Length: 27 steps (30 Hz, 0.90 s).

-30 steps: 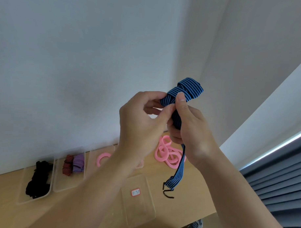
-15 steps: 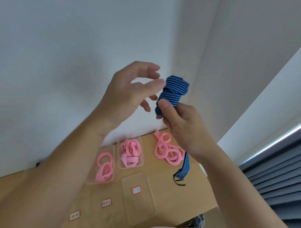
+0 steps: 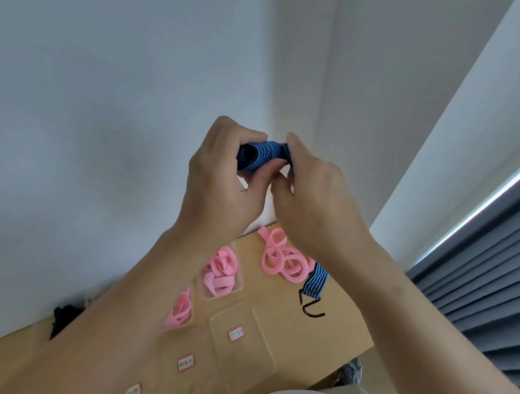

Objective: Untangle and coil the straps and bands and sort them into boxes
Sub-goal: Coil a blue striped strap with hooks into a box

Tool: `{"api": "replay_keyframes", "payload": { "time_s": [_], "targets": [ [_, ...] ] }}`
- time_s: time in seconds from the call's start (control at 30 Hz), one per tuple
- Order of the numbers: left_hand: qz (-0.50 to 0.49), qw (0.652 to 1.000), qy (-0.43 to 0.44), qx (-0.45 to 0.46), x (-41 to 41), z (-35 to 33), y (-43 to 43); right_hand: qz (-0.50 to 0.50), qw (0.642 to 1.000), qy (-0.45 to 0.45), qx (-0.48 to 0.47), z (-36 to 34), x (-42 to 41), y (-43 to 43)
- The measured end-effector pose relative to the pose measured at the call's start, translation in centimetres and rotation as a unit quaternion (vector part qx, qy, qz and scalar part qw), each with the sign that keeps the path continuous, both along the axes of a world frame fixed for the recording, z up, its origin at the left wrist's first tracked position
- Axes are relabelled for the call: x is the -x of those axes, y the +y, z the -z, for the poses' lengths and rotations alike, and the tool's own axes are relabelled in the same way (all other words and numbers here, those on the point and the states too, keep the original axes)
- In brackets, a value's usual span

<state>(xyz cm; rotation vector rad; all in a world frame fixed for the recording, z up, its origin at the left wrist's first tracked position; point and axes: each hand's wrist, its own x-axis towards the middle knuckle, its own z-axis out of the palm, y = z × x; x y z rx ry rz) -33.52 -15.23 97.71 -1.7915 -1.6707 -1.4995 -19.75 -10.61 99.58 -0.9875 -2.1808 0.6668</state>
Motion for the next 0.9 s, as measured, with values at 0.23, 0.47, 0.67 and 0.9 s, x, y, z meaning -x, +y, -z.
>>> {"api": "replay_keyframes", "payload": {
  "time_s": [0.23,0.47,0.67,0.9],
  "targets": [
    [0.012,0.962,-0.267,-0.051,-1.8,-0.8,-0.3,0.003,0.888,0.372,0.271,0.6,0.9,-3.3],
    [-0.019,0.908,-0.418,-0.017,-2.9,-1.7,-0.3,-0.068,0.901,0.333,0.268,1.8,1.9,-3.5],
    [-0.025,0.850,-0.526,0.023,-3.5,-0.9,-0.6,-0.106,0.924,0.247,0.272,3.2,1.1,-2.0],
    [-0.044,0.818,-0.568,0.086,-3.6,-1.0,-1.4,-0.171,0.895,0.195,0.362,4.4,0.8,-0.8]
  ]
}}
